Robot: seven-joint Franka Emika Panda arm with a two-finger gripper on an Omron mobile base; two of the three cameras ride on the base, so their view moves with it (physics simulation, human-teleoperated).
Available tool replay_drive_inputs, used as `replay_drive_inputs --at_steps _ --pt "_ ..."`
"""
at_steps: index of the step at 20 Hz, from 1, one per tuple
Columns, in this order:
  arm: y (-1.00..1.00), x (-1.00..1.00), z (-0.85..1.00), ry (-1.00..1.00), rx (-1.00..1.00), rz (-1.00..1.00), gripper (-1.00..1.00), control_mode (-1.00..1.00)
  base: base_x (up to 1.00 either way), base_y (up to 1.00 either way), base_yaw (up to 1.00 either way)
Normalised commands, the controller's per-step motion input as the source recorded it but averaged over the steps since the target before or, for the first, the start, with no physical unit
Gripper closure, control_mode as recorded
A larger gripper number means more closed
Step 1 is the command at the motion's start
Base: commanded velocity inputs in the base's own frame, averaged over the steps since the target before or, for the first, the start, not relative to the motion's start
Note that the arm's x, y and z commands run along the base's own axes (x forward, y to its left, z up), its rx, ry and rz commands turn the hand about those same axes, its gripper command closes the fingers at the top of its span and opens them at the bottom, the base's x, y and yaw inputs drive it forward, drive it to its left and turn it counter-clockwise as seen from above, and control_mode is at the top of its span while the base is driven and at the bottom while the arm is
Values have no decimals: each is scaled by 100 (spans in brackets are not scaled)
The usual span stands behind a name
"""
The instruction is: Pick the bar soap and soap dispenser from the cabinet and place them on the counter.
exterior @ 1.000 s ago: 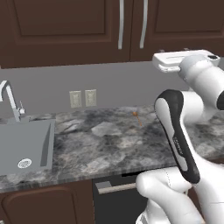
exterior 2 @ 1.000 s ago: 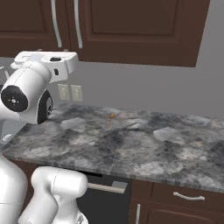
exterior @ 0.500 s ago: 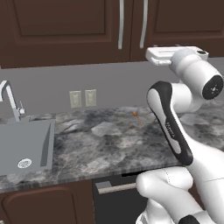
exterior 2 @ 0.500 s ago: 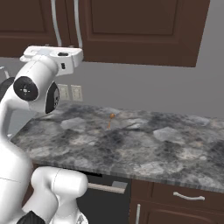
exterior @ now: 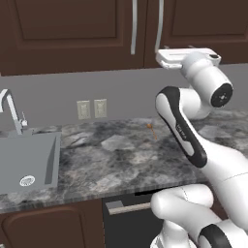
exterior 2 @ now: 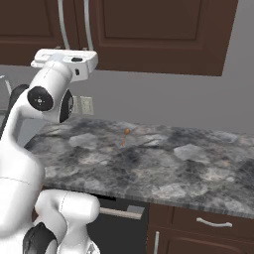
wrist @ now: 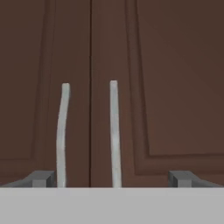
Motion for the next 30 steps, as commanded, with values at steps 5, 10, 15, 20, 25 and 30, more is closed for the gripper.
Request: replay_drive_inputs --at_steps 5,10,15,20,25,30 --pt "0 47 2 0 0 0 -100 -100 0 0 0" --pt "0 47 3 1 0 0 -100 -100 0 0 0" --pt "1 45 0 0 0 0 -100 -100 0 0 0" --pt "0 43 0 0 0 0 -100 -100 0 0 0" --pt "1 42 0 0 0 0 -100 -100 0 0 0" --pt "8 46 0 0 0 0 -100 -100 0 0 0"
